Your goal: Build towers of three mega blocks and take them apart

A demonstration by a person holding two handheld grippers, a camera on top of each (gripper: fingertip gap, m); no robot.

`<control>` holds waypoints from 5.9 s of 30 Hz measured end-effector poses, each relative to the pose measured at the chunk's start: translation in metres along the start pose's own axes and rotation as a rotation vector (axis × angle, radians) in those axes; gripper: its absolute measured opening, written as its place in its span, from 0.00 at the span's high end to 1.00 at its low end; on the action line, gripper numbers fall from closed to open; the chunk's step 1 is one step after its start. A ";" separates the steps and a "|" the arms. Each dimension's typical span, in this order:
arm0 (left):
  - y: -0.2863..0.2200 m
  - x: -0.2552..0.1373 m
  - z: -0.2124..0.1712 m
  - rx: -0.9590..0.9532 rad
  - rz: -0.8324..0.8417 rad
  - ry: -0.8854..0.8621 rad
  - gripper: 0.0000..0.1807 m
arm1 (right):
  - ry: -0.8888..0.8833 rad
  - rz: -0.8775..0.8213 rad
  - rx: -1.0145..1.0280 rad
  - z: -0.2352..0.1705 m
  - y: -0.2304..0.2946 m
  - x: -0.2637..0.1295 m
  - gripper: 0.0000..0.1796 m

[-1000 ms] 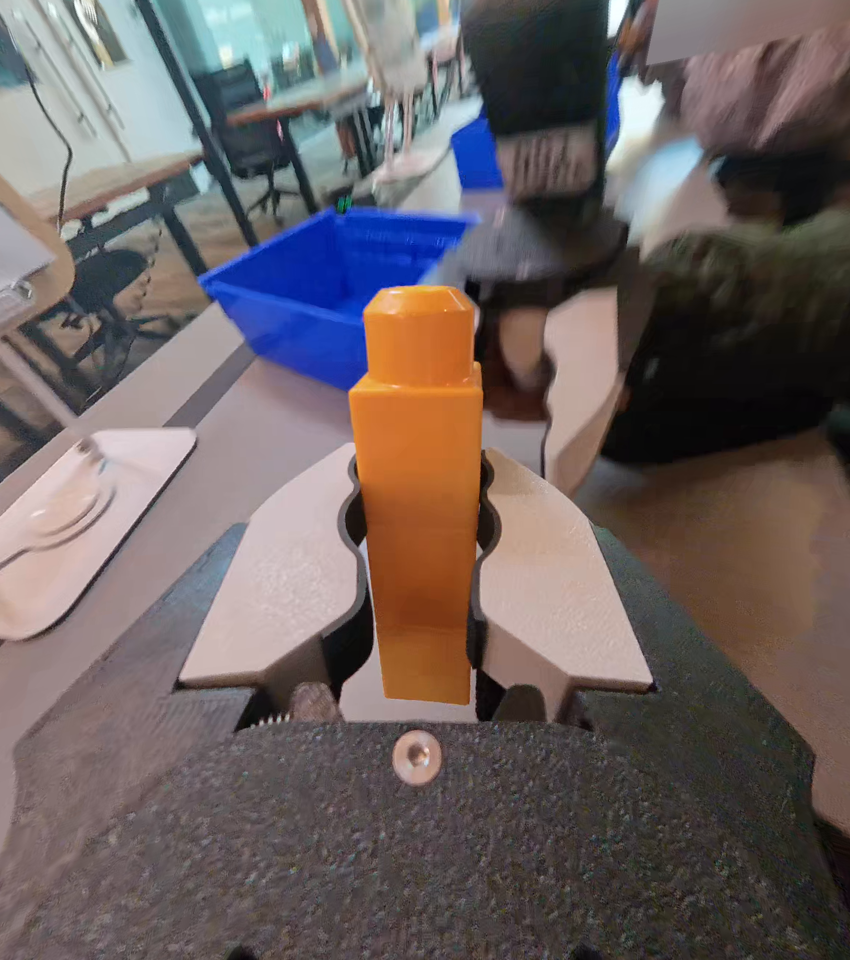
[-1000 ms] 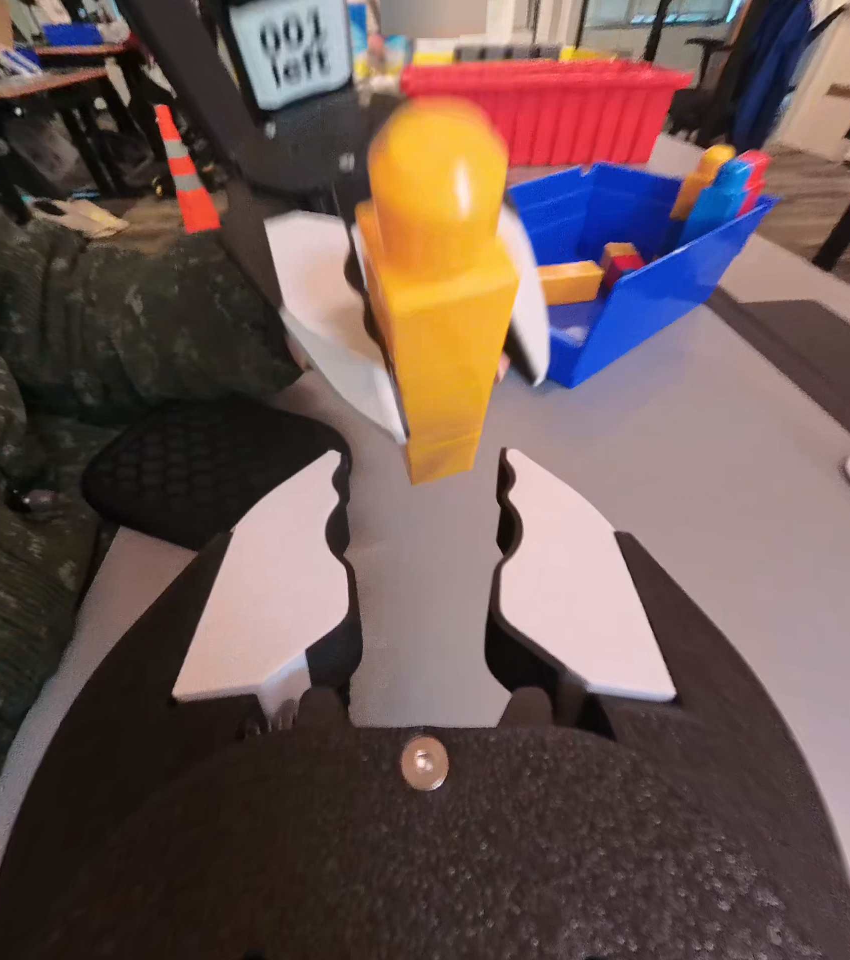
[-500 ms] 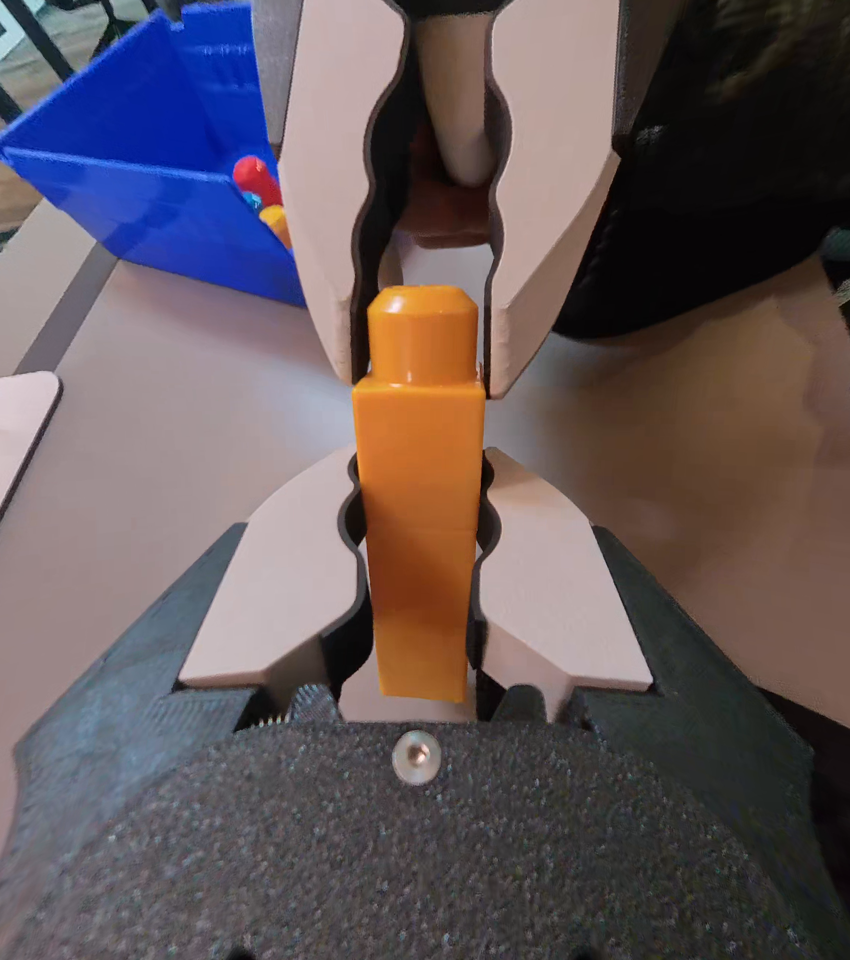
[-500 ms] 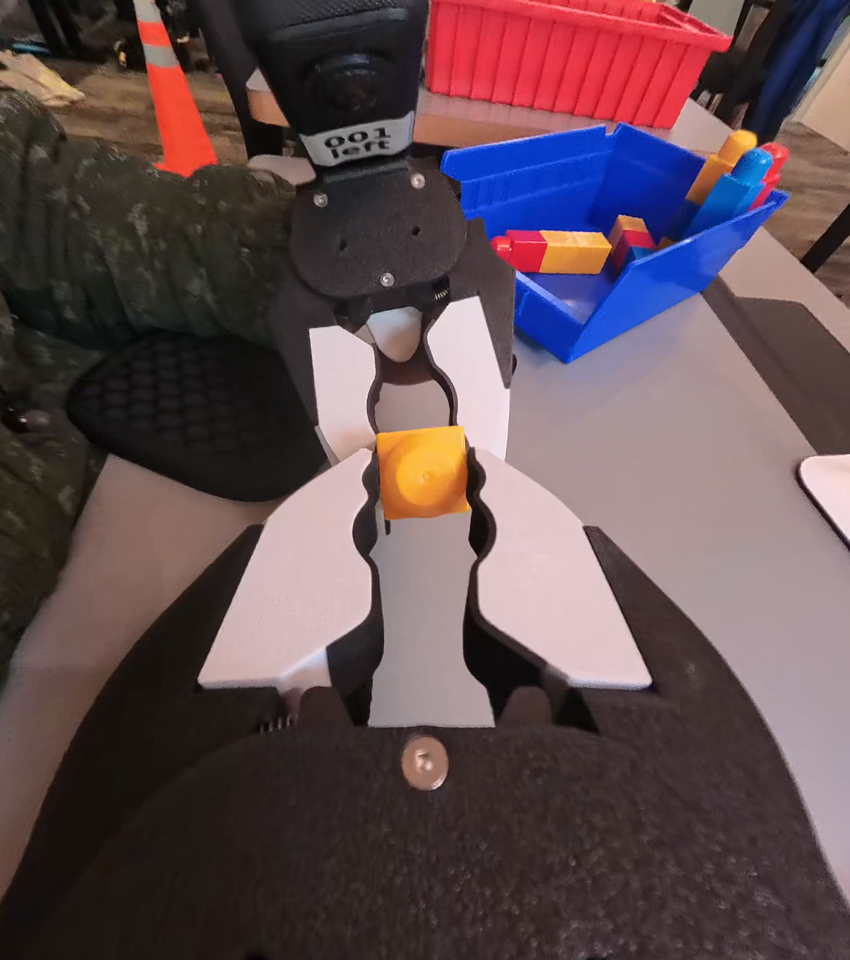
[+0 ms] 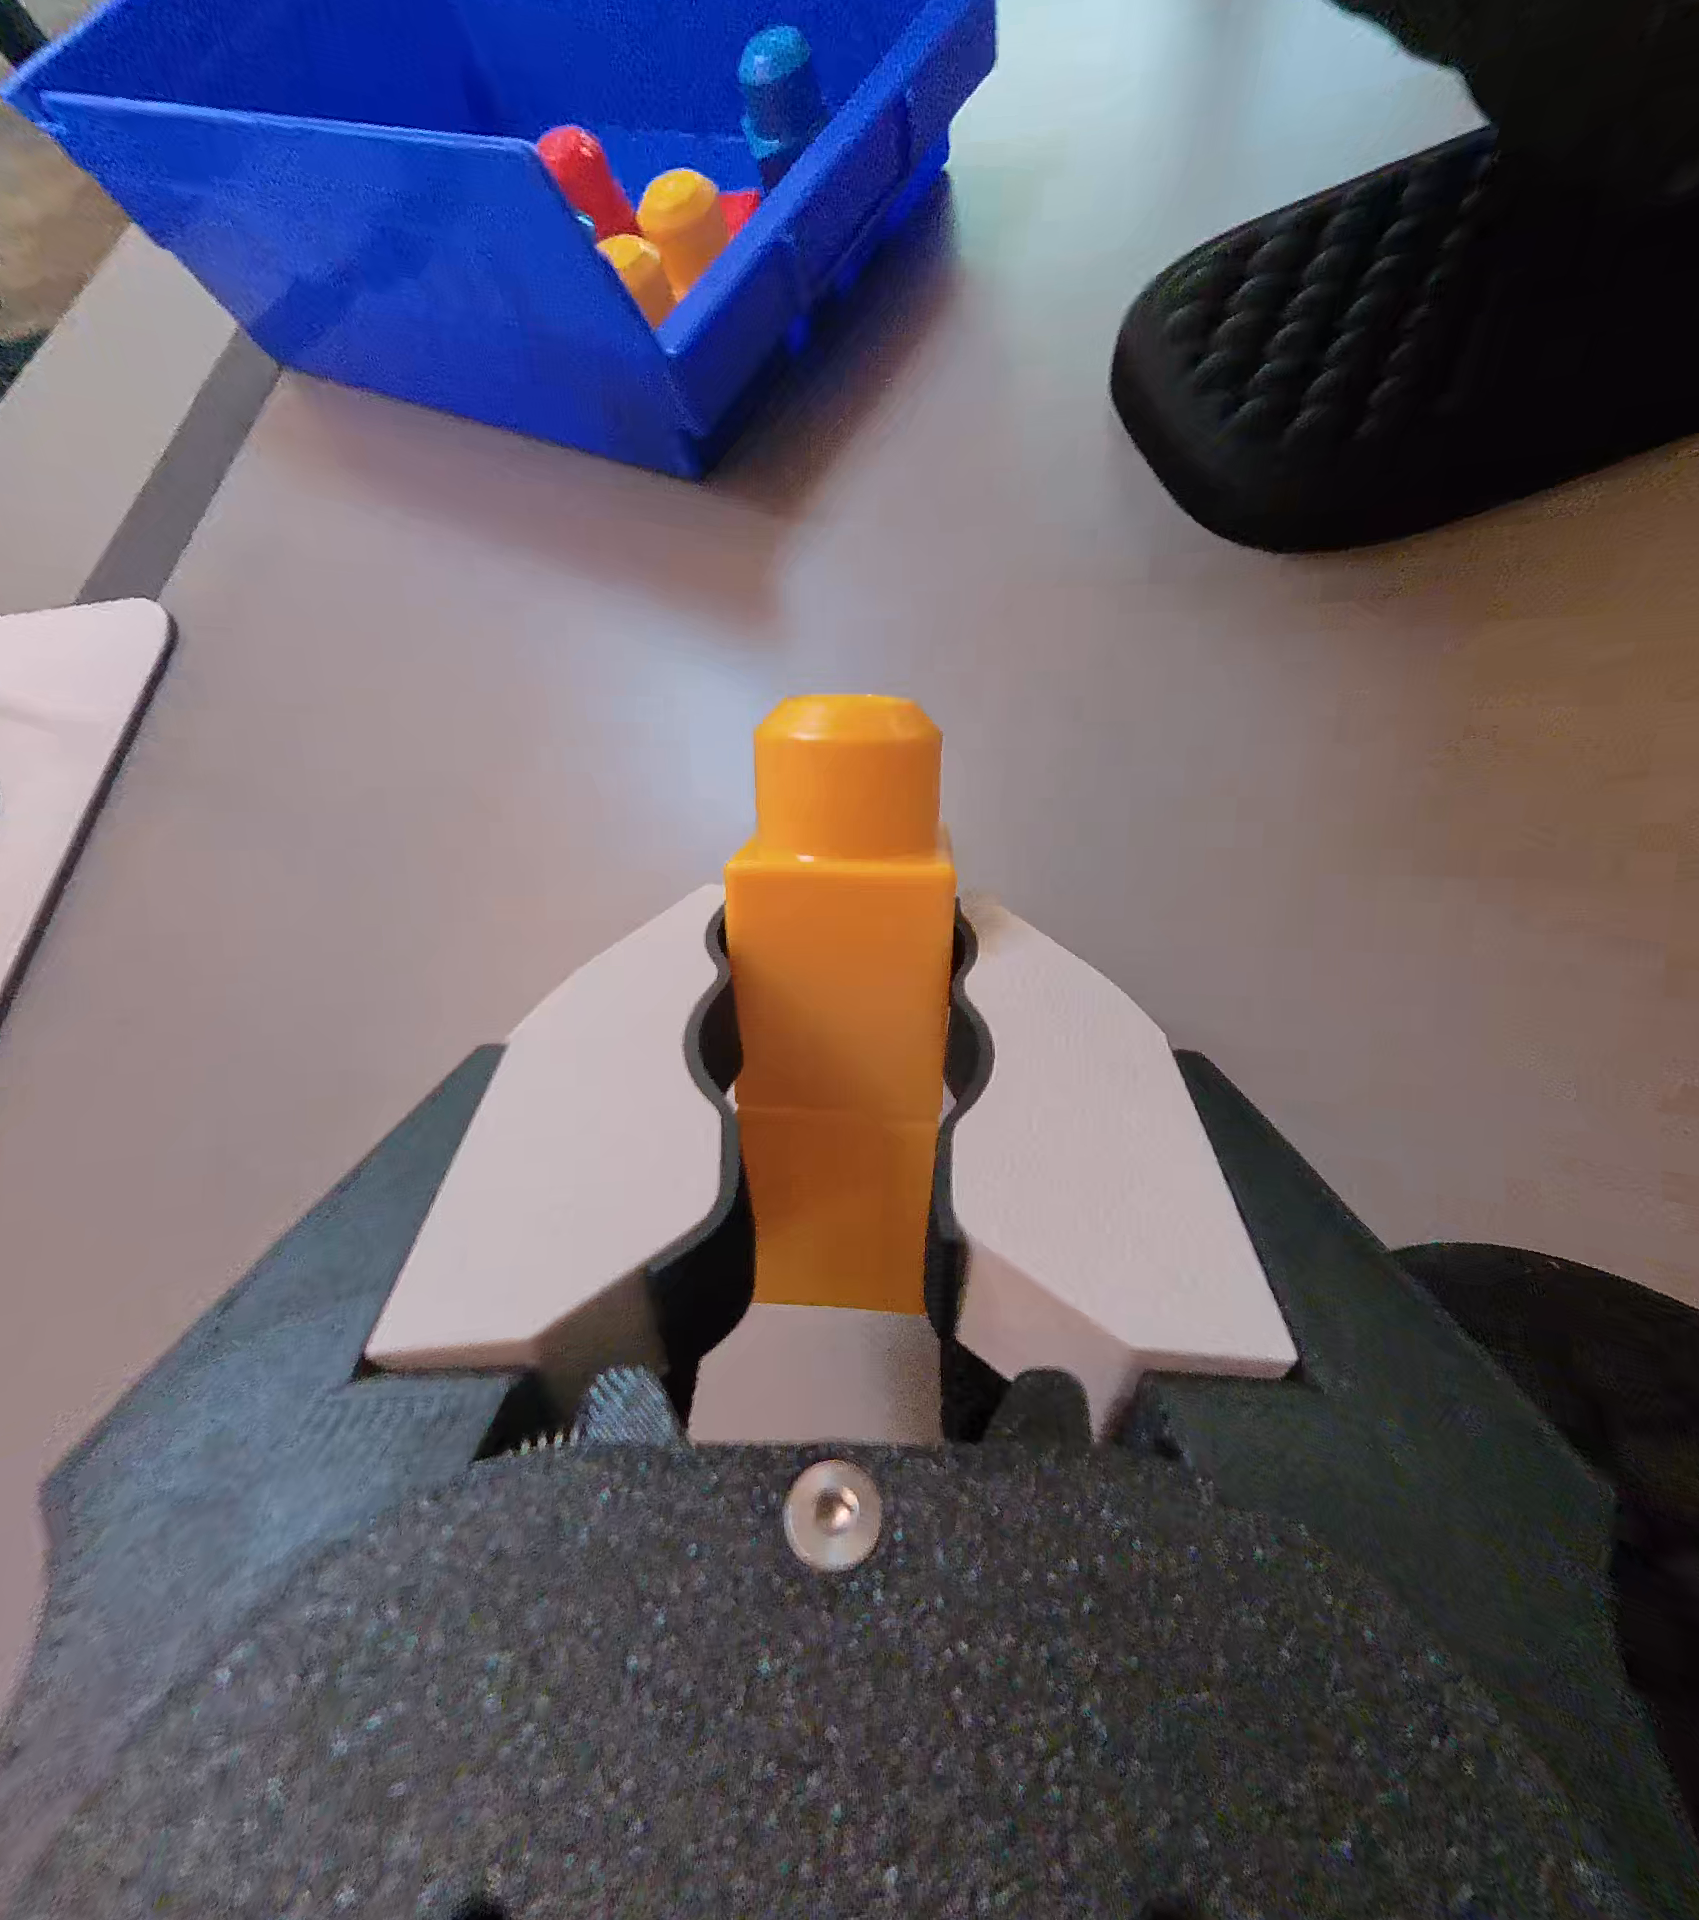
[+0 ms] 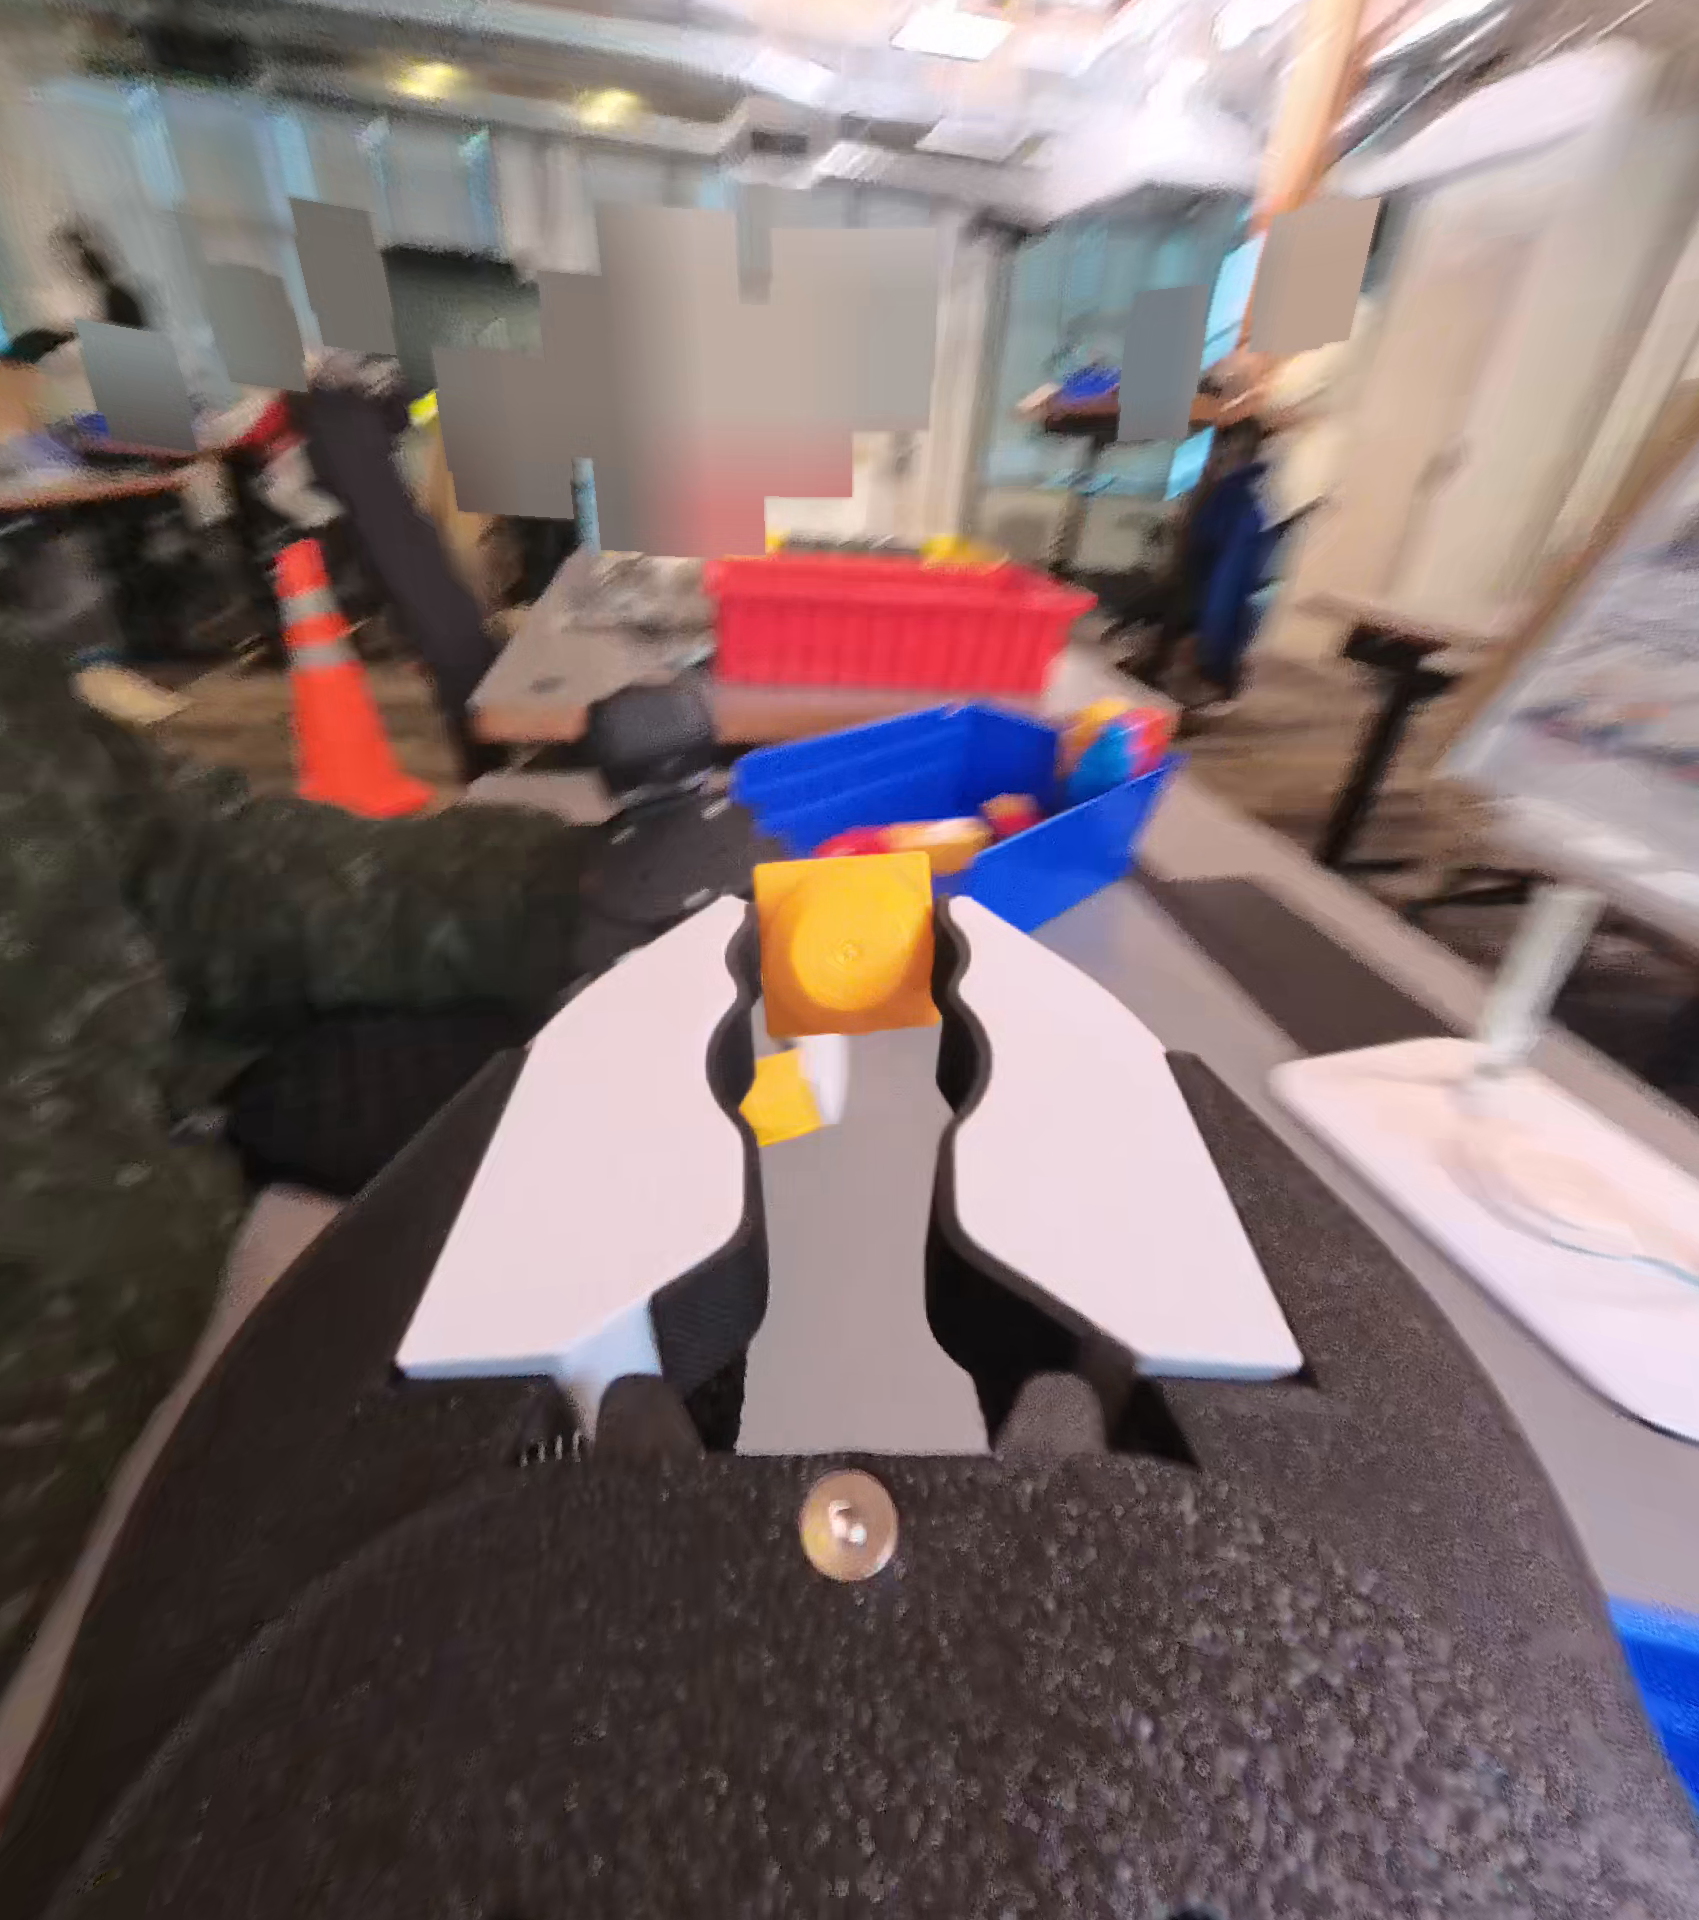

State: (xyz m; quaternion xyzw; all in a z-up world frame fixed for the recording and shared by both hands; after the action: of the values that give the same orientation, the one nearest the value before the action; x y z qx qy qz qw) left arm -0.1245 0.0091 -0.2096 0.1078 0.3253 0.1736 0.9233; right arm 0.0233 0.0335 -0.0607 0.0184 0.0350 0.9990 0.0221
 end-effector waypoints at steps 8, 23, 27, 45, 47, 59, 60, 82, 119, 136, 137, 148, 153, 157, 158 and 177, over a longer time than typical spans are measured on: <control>0.005 -0.003 0.012 -0.057 0.011 -0.114 0.80 | 0.114 -0.828 0.052 0.002 -0.117 -0.113 0.82; 0.002 -0.002 0.016 -0.063 -0.004 -0.139 0.80 | 0.950 -1.179 0.509 -0.142 -0.192 -0.151 0.82; -0.001 -0.001 0.019 -0.066 -0.019 -0.159 0.80 | 0.927 -1.121 0.574 -0.150 -0.188 -0.149 0.77; -0.012 0.001 0.031 -0.067 -0.065 -0.229 0.80 | 0.590 0.122 0.011 -0.108 0.028 0.089 0.82; -0.011 -0.001 0.034 -0.068 -0.061 -0.269 0.80 | 0.574 0.126 -0.004 -0.107 0.028 0.089 0.82; -0.004 0.002 0.008 -0.078 -0.073 -0.131 0.80 | 0.292 0.145 0.071 -0.039 0.015 0.046 0.82; 0.000 0.002 0.004 -0.101 -0.062 -0.132 0.80 | 0.207 0.109 0.082 -0.016 0.007 0.031 0.82; -0.001 0.009 0.011 -0.123 -0.052 -0.158 0.80 | 1.012 -1.285 0.498 -0.132 -0.168 -0.182 0.82; 0.033 -0.015 0.022 -0.231 0.190 -0.335 1.00 | 0.202 -1.034 0.038 0.002 -0.167 -0.084 0.84; 0.058 -0.030 0.012 -0.253 0.403 -0.322 1.00 | 0.873 -0.872 0.485 -0.143 -0.219 -0.080 0.81; 0.062 -0.033 0.009 -0.267 0.431 -0.319 1.00 | 0.865 -0.880 0.470 -0.142 -0.219 -0.082 0.79; 0.154 -0.156 -0.078 -0.459 0.886 0.089 0.90 | 0.329 -0.855 0.075 -0.031 -0.165 -0.084 0.70; 0.176 -0.213 -0.165 -0.632 0.783 0.596 0.81 | 0.215 -0.753 0.034 -0.018 -0.123 -0.070 0.73; 0.164 -0.213 -0.220 -0.831 0.477 0.875 0.75 | 0.241 -0.694 0.039 -0.027 -0.113 -0.053 0.73; 0.163 -0.211 -0.230 -0.854 0.431 0.917 0.74 | 0.253 -0.680 0.037 -0.030 -0.111 -0.048 0.72; 0.178 -0.199 -0.142 -0.638 0.525 0.526 0.79 | 0.289 -0.443 -0.150 -0.044 -0.054 0.022 0.75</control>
State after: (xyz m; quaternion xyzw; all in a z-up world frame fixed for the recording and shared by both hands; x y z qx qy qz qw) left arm -0.4050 0.1062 -0.1507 -0.1494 0.4399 0.5130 0.7218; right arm 0.0023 0.0855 -0.1077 -0.1342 -0.0333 0.9619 0.2360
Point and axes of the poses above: each gripper's, where its closed fingertips meet, x out along the fingers, z out of its top, y = z × x across the jaws, the point moved 3 cm from there along -x, back along the fingers, and after that the axes turned 8 degrees about x, right-handed, at the moved point
